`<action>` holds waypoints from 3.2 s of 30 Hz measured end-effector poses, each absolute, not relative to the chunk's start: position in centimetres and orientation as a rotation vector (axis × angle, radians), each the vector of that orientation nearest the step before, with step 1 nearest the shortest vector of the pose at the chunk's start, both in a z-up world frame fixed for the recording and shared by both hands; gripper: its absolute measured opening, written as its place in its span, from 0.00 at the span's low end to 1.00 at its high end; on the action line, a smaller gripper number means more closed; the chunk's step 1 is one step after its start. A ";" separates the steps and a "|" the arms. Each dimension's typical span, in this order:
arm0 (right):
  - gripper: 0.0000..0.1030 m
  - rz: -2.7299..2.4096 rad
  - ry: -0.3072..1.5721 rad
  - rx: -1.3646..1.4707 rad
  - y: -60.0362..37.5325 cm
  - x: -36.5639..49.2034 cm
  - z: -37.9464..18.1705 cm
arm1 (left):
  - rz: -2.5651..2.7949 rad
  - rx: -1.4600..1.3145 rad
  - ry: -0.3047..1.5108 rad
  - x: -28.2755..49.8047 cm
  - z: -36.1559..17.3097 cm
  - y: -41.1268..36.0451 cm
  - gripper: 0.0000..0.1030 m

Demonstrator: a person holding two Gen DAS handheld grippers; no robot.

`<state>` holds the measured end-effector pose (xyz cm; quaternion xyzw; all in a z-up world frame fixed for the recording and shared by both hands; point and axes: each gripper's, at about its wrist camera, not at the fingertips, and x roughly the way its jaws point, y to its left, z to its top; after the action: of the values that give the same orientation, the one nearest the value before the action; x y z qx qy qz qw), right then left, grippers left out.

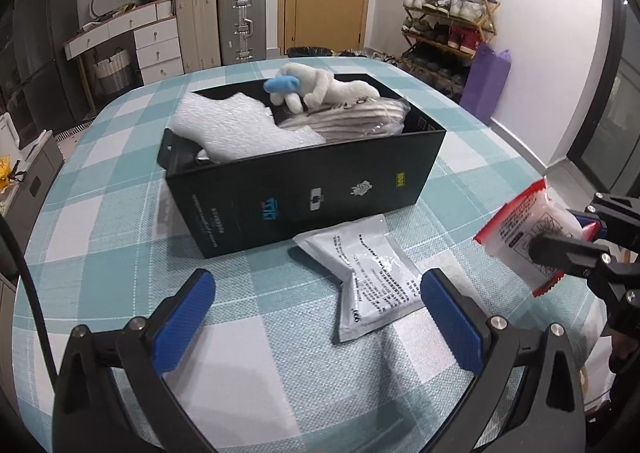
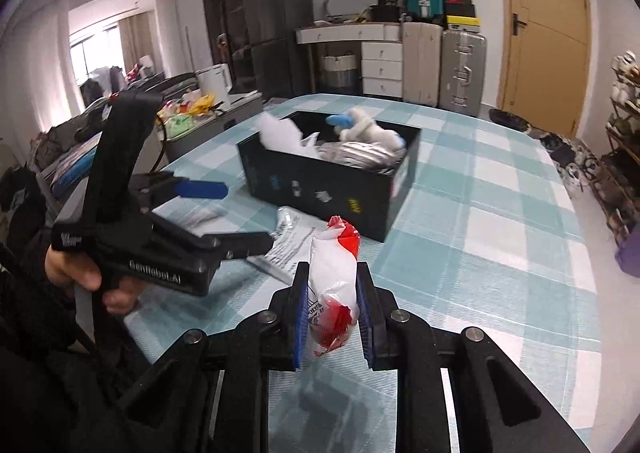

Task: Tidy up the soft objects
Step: 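Grasp the white printed medicine packet with the left gripper while the right gripper holds its packet, then carry both packets over the box with the left and right grippers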

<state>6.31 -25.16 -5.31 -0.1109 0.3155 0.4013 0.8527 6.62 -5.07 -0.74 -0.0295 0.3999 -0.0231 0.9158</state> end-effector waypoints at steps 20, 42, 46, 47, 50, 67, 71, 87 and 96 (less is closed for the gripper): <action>0.20 0.793 0.679 -0.190 -26.2 7.3 -5.6 | -0.031 -0.003 0.938 9.7 -2.8 -9.2 0.78; 0.20 0.824 0.660 -0.197 -25.2 6.7 -5.5 | -0.133 -0.004 0.875 6.6 -1.3 -7.3 0.31; 0.20 0.825 0.650 -0.198 -24.9 6.6 -5.3 | -0.142 -0.008 0.863 6.2 -0.8 -7.0 0.29; 0.20 0.827 0.648 -0.199 -24.9 6.6 -5.2 | -0.144 -0.010 0.861 6.1 -0.7 -6.9 0.29; 0.20 0.831 0.645 -0.202 -24.7 6.5 -5.2 | -0.153 -0.021 0.858 5.9 -0.7 -6.7 0.29; 0.20 0.854 0.577 -0.178 -24.3 6.0 -3.7 | -0.143 -0.085 0.722 3.6 3.8 -4.0 0.29; 0.20 0.867 0.554 -0.170 -23.7 6.0 -2.9 | -0.120 -0.101 0.681 3.6 5.2 -2.9 0.30; 0.20 0.887 0.490 -0.094 -21.3 8.9 0.2 | -0.079 -0.126 0.616 6.8 8.1 0.1 0.30; 0.20 0.890 0.485 -0.082 -20.0 11.3 1.3 | -0.057 -0.154 0.626 9.3 8.0 1.3 0.30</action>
<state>11.31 -20.01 1.26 -0.0392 0.2323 0.4260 0.8735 9.31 1.30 8.02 -0.0757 0.3078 -0.0281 0.9480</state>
